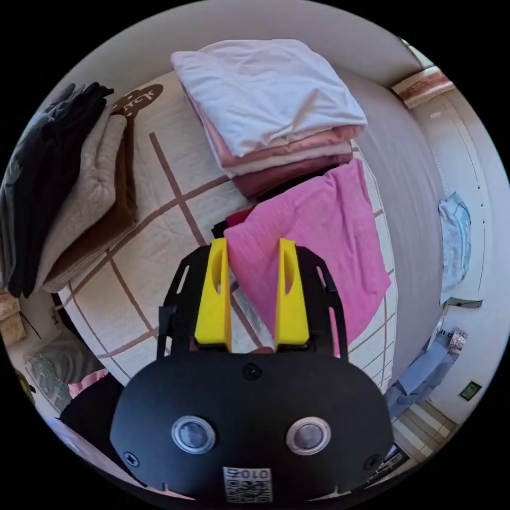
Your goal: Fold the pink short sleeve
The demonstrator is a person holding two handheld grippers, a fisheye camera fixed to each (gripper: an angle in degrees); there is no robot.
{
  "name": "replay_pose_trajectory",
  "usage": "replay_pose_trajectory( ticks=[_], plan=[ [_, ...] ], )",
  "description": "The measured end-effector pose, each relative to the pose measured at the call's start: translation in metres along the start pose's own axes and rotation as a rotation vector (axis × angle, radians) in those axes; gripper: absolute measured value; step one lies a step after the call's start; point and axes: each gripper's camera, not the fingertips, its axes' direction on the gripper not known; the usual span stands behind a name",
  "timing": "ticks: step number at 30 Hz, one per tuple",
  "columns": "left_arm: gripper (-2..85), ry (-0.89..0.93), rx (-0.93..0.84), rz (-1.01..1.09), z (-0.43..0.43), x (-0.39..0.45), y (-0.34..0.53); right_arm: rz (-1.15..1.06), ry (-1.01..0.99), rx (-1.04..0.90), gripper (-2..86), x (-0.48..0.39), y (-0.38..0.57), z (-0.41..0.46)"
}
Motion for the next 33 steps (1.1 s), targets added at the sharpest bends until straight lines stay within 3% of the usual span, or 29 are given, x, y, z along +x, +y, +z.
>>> replay_pose_trajectory(
  ticks=[5, 9, 18, 23, 28, 33],
  plan=[
    [0.0, 0.02, -0.015, 0.006, 0.009, 0.024, 0.007, 0.24, -0.309, 0.128, 7.4, 0.06, 0.078, -0.043],
    [0.5, 0.03, 0.018, 0.018, 0.015, 0.057, 0.008, 0.501, -0.54, 0.329, 6.8, 0.11, 0.205, -0.085],
    [6.9, 0.044, 0.049, 0.316, 0.048, 0.215, 0.005, 0.691, -0.962, 0.659, 6.2, 0.078, 0.52, -0.157],
    [11.6, 0.001, 0.016, 0.552, 0.07, 0.335, -0.001, 0.467, -0.946, 0.711, 5.9, 0.085, 0.625, -0.238],
    [13.5, 0.1, 0.061, 0.733, 0.088, 0.47, 0.003, 0.108, -0.845, 1.151, 5.9, 0.073, 0.756, -0.382],
    [13.2, 0.13, 0.143, 0.847, 0.108, 0.597, 0.029, -0.057, -0.62, 1.344, 5.9, 0.058, 0.866, -0.473]
  ],
)
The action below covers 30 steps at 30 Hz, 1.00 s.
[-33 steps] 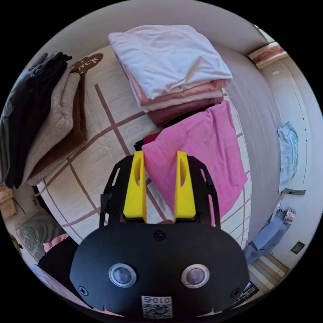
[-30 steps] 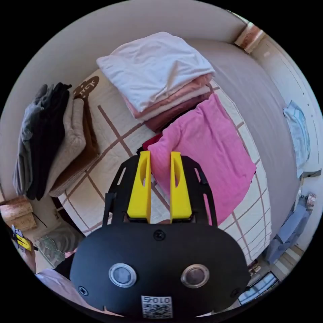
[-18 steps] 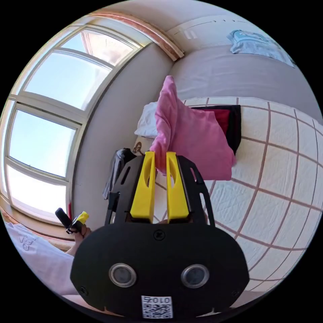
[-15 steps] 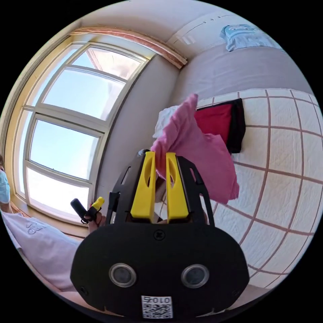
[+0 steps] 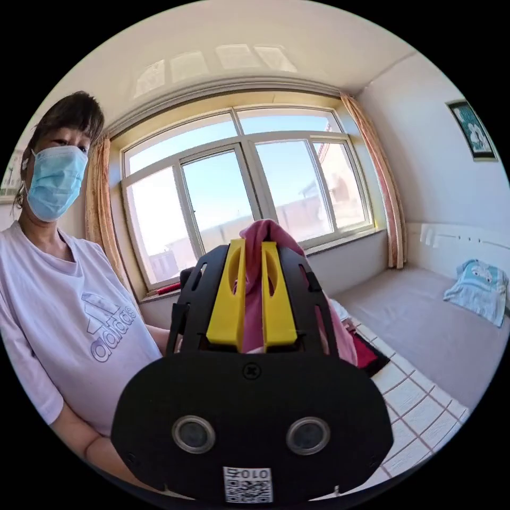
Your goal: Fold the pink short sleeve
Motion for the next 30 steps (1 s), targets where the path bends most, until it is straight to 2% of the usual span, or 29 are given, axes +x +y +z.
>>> replay_pose_trajectory(
  ticks=[3, 10, 15, 18, 25, 30],
  plan=[
    [12.7, -0.02, 0.006, 0.01, 0.019, 0.032, -0.018, -0.09, 0.014, 0.061, 6.0, -0.042, -0.006, -0.05],
    [13.7, -0.027, 0.032, 0.012, 0.042, 0.094, -0.034, -0.048, -0.007, 0.181, 6.0, -0.083, 0.005, -0.14],
    [14.1, -0.018, 0.064, 0.282, 0.07, 0.191, -0.047, 0.012, 0.004, 0.159, 6.0, -0.104, 0.012, -0.158],
    [13.6, -0.075, 0.089, 0.358, 0.075, 0.223, -0.051, 0.034, -0.001, 0.205, 6.0, -0.119, 0.015, -0.17],
    [14.1, -0.142, 0.104, 0.37, 0.083, 0.235, -0.072, -0.017, 0.048, 0.219, 6.1, -0.169, 0.012, -0.173],
    [13.8, -0.219, 0.085, 0.51, 0.092, 0.255, -0.072, 0.01, 0.09, 0.228, 6.1, -0.187, 0.015, -0.164]
  ],
)
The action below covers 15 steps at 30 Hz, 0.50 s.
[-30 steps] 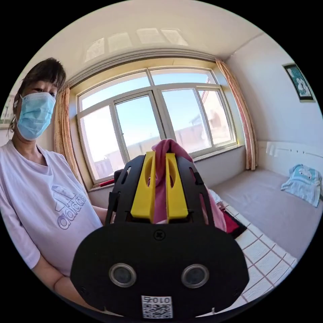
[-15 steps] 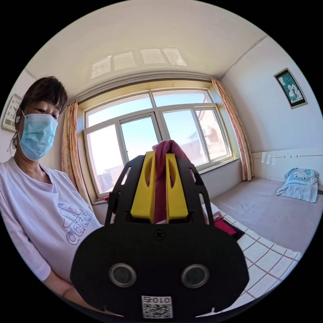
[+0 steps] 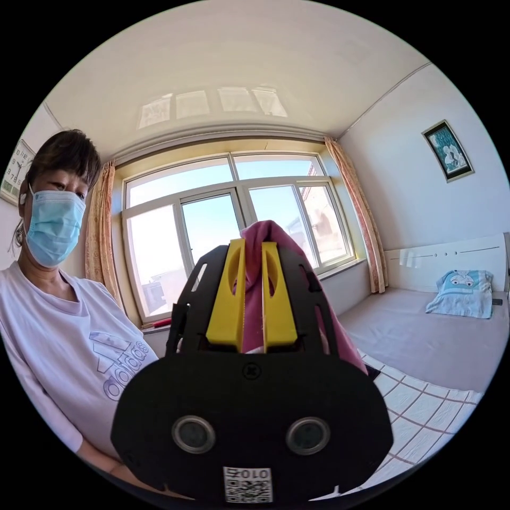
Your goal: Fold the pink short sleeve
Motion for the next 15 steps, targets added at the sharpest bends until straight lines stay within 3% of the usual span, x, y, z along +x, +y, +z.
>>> replay_pose_trajectory(
  ticks=[8, 13, 15],
  plan=[
    [5.9, -0.067, 0.096, 0.014, -0.011, -0.004, -0.002, -0.013, 0.027, -0.026, 6.1, -0.028, 0.008, 0.025],
    [2.1, 0.093, 0.144, -0.097, -0.013, -0.059, -0.004, -0.005, 0.054, -0.006, 6.1, -0.037, 0.011, 0.031],
    [1.4, 0.241, 0.262, -0.233, -0.023, -0.106, 0.006, -0.001, 0.092, -0.01, 6.1, -0.04, 0.013, 0.032]
  ],
)
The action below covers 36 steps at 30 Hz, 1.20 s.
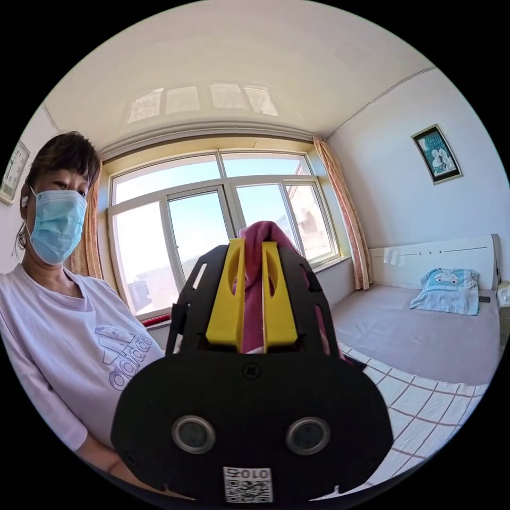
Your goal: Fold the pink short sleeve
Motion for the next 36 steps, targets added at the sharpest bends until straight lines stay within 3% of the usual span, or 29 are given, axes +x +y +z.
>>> replay_pose_trajectory(
  ticks=[3, 5, 9, 14, 17, 21, 24, 26, 30, 36],
  plan=[
    [1.0, 0.17, 0.202, -0.216, -0.034, -0.068, 0.0, 0.037, 0.038, -0.03, 6.2, 0.003, 0.007, 0.002],
    [0.9, 0.245, 0.253, -0.255, -0.046, -0.098, -0.007, 0.079, 0.003, -0.091, 6.2, 0.009, 0.012, 0.011],
    [1.0, 0.456, 0.292, -0.278, -0.048, -0.144, -0.039, 0.199, -0.026, -0.381, 5.6, 0.024, 0.03, 0.062],
    [1.4, 0.564, 0.201, -0.461, -0.018, -0.185, -0.056, 0.271, -0.007, -0.233, 7.1, 0.022, 0.056, 0.077],
    [1.6, 0.644, 0.205, -0.551, 0.002, -0.2, -0.049, 0.106, -0.021, -0.236, 12.1, -0.013, 0.05, 0.092],
    [2.0, 0.627, 0.174, -0.584, 0.019, -0.21, -0.043, -0.208, 0.007, -0.338, 13.7, -0.079, 0.049, 0.138],
    [2.0, 0.646, 0.202, -0.615, 0.025, -0.219, -0.038, -0.29, 0.03, -0.472, 12.4, -0.102, 0.06, 0.178],
    [2.0, 0.65, 0.212, -0.609, 0.025, -0.223, -0.039, -0.26, 0.071, -0.464, 8.9, -0.106, 0.064, 0.192],
    [2.3, 0.639, 0.192, -0.587, 0.022, -0.229, -0.041, -0.225, -0.011, -0.274, 4.1, -0.113, 0.057, 0.198],
    [3.3, 0.577, 0.158, -0.644, 0.015, -0.247, -0.015, -0.174, -0.083, -0.295, 3.4, -0.117, 0.036, 0.216]
  ],
)
